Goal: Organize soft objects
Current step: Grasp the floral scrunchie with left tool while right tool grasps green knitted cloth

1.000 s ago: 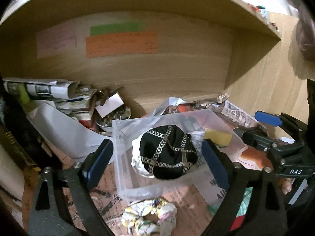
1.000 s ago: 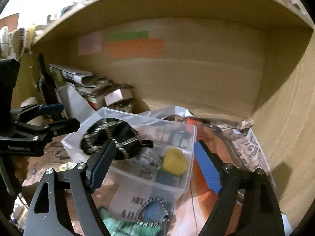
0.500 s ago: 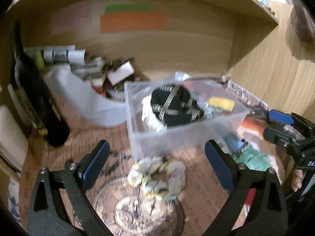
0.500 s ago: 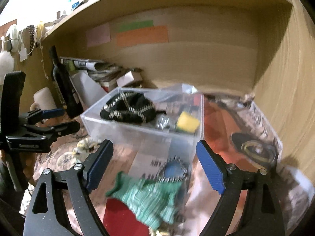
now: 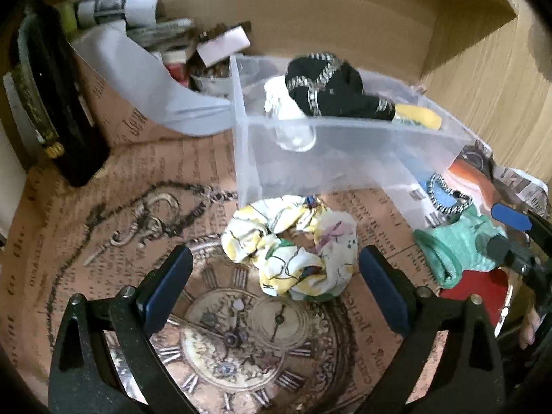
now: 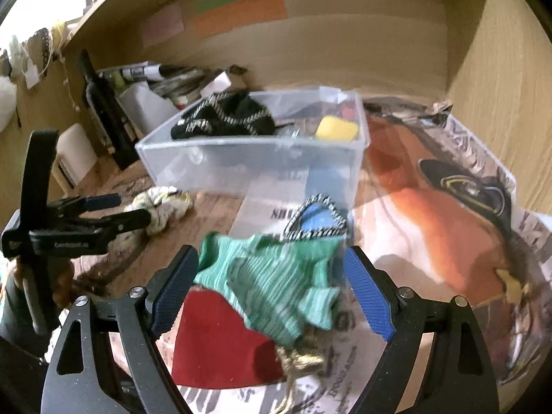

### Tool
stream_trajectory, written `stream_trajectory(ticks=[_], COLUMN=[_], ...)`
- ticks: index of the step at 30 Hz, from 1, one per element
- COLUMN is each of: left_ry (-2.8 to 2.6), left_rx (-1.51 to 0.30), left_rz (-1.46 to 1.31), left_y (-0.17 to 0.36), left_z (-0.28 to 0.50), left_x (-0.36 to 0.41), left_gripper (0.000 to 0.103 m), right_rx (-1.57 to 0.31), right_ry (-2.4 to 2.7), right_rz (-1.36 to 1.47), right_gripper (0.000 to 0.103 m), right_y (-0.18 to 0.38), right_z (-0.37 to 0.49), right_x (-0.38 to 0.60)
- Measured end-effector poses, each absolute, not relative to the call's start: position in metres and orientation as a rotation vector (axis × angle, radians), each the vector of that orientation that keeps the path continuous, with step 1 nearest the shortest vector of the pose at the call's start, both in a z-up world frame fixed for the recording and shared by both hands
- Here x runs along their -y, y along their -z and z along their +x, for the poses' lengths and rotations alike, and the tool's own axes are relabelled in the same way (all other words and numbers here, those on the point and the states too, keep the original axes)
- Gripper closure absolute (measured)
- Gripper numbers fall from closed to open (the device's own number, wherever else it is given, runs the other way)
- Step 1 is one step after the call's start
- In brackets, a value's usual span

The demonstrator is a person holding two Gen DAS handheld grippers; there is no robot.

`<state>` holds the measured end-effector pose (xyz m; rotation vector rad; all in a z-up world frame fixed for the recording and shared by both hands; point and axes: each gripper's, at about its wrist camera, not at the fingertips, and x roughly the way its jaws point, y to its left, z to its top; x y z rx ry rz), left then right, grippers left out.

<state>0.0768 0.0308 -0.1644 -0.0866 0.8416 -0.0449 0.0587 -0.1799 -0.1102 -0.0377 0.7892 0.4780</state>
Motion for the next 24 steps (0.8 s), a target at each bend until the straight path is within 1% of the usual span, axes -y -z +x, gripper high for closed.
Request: stream_trajectory(ticks=[2,4,5,7,9,11,13,14,17,19,20,22,24], left_ry=[0.049,0.052,0.052,0.047,0.043,0.039,0.036,0.039,0.053,0.062,0.065,0.070,0.079], left_rx=[-0.863,-0.875,-0.879,-0.886,-0.891,-0.887,-0.889,-0.887,-0.882,-0.878,-0.876,-0.872,-0.871], left_rz=[-0.085,-0.078,-0.072,-0.069,-0.064,-0.059,-0.054,-0.049,-0.051,-0.054,-0.055,-0.064,-0.078], left_y=[0.169,0.172,0.173,0.174,0.175,0.174,0.175,0.174,0.173,0.171,0.171,0.169,0.168], left_z=[0.081,0.084,0.086,0.089,0.092,0.093,0.093,0.093,0.091,0.090,0.090,0.087,0.083], left_x=[-0.028,-0.026,-0.025,-0.025,-0.024,-0.024,-0.023,-0.023,-0.021,-0.022,-0.022,-0.024,-0.026], left_gripper=[0.005,0.005,0.005,0.005,0.005,0.010,0.018,0.020,0.031,0.043,0.045,0.058,0.063], right_rx=[-0.801,-0.813,-0.821,-0.828,-0.833,-0.825,-0.815,-0.807,-0.785,-0.772,-0.767,-0.755,-0.743], right_ry=[-0.481,-0.480,-0.479,-0.478,-0.473,-0.479,-0.484,-0.485,-0.493,-0.498,-0.500,-0.499,-0.500], right_rz=[-0.047,-0.058,-0.061,-0.067,-0.070,-0.055,-0.056,-0.058,-0.060,-0.057,-0.055,-0.050,-0.046], right_gripper=[0.026,0.036,0.039,0.052,0.056,0.059,0.064,0.065,0.069,0.072,0.073,0.075,0.076], right_y=[0.114,0.119,0.121,0.124,0.126,0.126,0.124,0.123,0.117,0.113,0.111,0.108,0.105], right_z=[0.058,0.059,0.060,0.062,0.063,0.063,0.062,0.061,0.058,0.056,0.056,0.055,0.055], right_x=[0.177,0.177,0.177,0.178,0.178,0.181,0.181,0.181,0.180,0.181,0.182,0.183,0.183])
